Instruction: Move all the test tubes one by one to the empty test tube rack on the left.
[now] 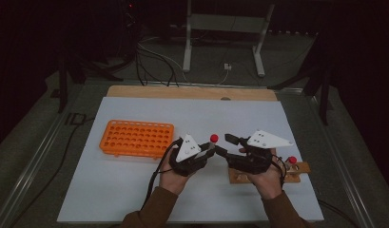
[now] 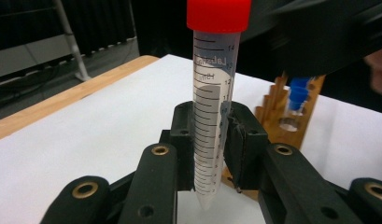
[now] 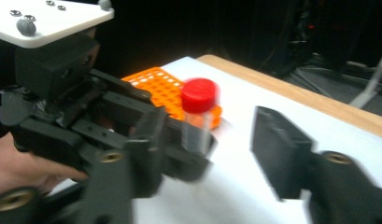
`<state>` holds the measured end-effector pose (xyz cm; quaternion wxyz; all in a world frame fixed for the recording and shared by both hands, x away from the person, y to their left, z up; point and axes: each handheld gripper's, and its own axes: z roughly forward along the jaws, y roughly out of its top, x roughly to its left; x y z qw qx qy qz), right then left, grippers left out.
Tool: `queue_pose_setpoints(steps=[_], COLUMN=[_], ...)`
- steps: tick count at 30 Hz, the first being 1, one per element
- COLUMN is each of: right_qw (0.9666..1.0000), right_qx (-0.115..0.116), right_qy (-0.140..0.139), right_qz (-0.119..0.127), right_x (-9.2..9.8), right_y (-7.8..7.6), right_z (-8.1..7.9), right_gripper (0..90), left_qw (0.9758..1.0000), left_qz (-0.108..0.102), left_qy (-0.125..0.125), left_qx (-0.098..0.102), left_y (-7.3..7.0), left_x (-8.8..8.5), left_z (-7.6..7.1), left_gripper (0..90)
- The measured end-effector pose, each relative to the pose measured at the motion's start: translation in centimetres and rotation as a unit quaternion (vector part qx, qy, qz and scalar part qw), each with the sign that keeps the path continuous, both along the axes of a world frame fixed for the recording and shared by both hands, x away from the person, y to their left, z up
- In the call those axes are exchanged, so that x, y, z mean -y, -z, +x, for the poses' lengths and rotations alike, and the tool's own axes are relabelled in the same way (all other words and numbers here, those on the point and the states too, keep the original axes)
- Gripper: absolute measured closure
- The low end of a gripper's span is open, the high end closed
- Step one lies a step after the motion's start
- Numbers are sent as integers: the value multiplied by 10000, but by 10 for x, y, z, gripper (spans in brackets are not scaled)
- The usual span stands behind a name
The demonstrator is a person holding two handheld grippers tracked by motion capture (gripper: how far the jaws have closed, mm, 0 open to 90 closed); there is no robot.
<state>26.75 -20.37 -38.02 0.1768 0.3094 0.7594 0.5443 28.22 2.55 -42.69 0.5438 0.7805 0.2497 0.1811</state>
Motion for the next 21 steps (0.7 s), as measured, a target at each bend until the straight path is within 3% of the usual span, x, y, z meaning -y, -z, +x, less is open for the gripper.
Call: queue_pose_setpoints(steps=[4, 7, 9, 16, 21], right_qw=[9992, 9987, 9975, 9933, 9910], right_qx=[58, 25, 27, 19, 13], right_qy=[396, 500, 696, 1158, 1335], right_qz=[-56, -50, -73, -6, 119], right_x=[17, 26, 39, 72, 86], right_y=[2, 4, 7, 13, 16], right_z=[3, 3, 3, -1, -3], right_gripper=[180, 138, 57, 0, 0], left_qw=[9999, 9995, 9990, 9951, 9910], left_qz=[-5, 4, 31, -98, -214], left_qy=[-163, -316, -434, -987, -1322], left_qx=[32, 59, 67, 62, 10], left_y=[-1, 0, 0, 4, 12], left_x=[-12, -23, -35, -80, -101], left_z=[3, 4, 5, 5, 10], left_gripper=[752, 752, 752, 752, 752])
